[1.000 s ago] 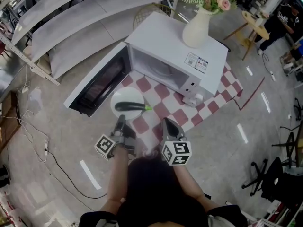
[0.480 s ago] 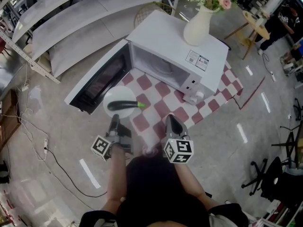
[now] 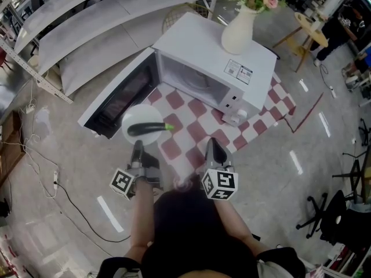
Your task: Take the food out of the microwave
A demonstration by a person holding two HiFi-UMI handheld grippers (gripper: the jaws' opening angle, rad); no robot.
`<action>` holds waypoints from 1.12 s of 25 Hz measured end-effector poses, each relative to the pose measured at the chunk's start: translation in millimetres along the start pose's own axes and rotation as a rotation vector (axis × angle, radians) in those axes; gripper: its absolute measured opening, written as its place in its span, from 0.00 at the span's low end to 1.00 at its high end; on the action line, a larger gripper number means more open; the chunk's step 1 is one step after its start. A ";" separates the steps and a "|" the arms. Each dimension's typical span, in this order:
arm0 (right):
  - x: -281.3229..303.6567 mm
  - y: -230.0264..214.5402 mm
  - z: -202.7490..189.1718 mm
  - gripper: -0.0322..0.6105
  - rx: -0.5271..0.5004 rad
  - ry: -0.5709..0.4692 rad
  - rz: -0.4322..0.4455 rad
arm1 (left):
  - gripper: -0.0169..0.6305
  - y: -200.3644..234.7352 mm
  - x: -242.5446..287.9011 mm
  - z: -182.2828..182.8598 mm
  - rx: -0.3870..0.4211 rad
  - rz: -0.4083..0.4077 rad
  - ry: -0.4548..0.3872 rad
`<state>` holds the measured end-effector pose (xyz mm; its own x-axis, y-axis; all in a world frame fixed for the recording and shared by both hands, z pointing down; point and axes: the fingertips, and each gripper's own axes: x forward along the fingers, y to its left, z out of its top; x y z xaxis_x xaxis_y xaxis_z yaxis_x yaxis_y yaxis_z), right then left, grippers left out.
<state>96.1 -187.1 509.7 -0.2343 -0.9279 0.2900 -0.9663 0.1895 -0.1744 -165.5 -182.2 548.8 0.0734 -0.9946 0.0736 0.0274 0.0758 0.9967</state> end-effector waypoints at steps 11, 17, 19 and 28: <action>-9.5 8.5 5.1 0.05 -0.024 -0.019 0.005 | 0.07 -11.6 -2.1 -23.9 -0.008 -0.006 0.027; -15.1 10.2 9.0 0.05 -0.033 -0.028 -0.002 | 0.07 -17.1 -5.1 -31.6 -0.008 -0.005 0.054; -17.1 11.5 9.2 0.05 -0.038 -0.029 -0.003 | 0.07 -17.1 -6.9 -33.6 -0.011 -0.001 0.059; -22.1 15.4 7.8 0.05 -0.045 -0.034 -0.004 | 0.07 -14.9 -9.4 -40.4 -0.010 0.001 0.091</action>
<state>87.3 -166.2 493.2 -0.2269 -0.9391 0.2581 -0.9713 0.1989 -0.1301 -126.3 -171.1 531.9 0.1639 -0.9839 0.0712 0.0373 0.0783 0.9962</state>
